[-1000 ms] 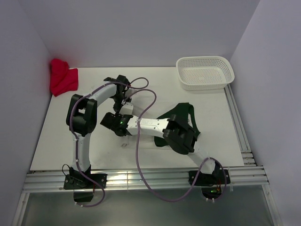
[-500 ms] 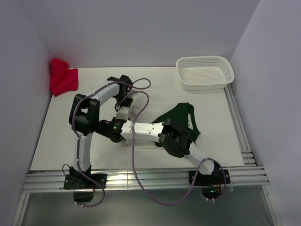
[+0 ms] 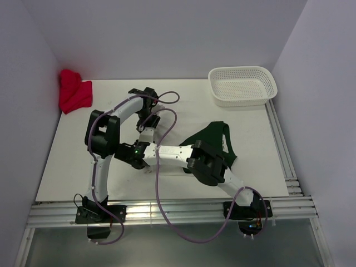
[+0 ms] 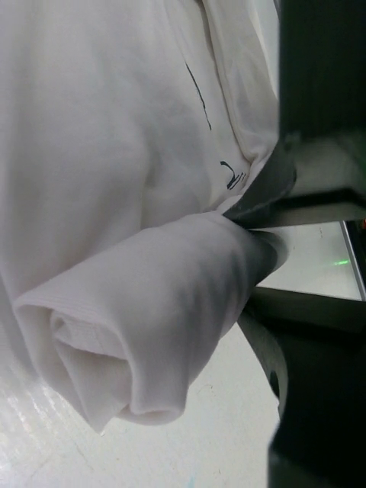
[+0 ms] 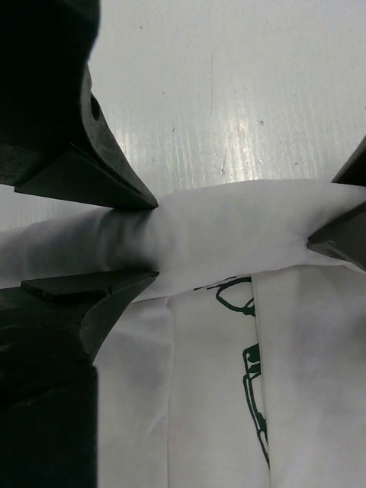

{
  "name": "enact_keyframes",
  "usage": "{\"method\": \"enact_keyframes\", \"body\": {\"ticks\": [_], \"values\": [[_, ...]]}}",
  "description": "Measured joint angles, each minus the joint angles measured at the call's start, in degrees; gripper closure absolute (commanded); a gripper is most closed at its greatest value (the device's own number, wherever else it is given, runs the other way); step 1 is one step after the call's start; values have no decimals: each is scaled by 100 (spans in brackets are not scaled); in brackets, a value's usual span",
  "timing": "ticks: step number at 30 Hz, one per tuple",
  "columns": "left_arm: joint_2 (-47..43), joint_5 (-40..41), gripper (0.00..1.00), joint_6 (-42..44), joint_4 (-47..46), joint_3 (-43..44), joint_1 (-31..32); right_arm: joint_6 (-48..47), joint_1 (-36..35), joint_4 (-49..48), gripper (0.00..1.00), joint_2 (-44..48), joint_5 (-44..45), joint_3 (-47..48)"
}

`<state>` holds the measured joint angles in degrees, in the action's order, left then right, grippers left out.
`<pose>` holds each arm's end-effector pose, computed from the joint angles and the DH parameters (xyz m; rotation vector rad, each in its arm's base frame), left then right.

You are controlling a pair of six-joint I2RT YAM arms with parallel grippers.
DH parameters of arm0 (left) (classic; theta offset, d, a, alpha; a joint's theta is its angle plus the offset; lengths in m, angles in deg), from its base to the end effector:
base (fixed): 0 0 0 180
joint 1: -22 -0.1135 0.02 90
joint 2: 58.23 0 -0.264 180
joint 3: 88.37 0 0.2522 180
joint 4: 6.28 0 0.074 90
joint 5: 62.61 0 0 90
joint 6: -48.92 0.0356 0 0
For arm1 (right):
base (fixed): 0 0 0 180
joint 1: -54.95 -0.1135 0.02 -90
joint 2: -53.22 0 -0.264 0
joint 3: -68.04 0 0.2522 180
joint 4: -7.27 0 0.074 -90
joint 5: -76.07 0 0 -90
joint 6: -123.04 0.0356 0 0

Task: Roll the t-shirts
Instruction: Roll the tshirt

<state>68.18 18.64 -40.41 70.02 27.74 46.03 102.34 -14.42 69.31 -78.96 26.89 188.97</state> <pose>0.3917 -0.1806 0.1719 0.6709 3.0310 -0.2512 0.1887 0.4351 0.1633 0.1285 2.3781 0.0145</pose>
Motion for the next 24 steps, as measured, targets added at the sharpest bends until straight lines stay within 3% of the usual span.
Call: {"method": "enact_keyframes", "body": {"ticks": [4, 6, 11, 18, 24], "values": [[122, -55, 47, 22, 76, 229, 0, 33, -13, -393, 61, 92, 11, -369], [179, -101, 44, 26, 157, 396, 0, 39, -13, -671, 67, 267, -31, -678], [212, -354, 36, 83, 297, 876, -61, 149, 109, -1895, 71, 1056, -382, -2033], [210, -1067, 32, 284, 398, 1266, -426, 494, 544, -4787, 73, 2323, -1506, -4583], [85, -1805, 32, 518, 378, 809, -879, 1097, 984, -7401, 74, 2474, -2487, -6017]]}}
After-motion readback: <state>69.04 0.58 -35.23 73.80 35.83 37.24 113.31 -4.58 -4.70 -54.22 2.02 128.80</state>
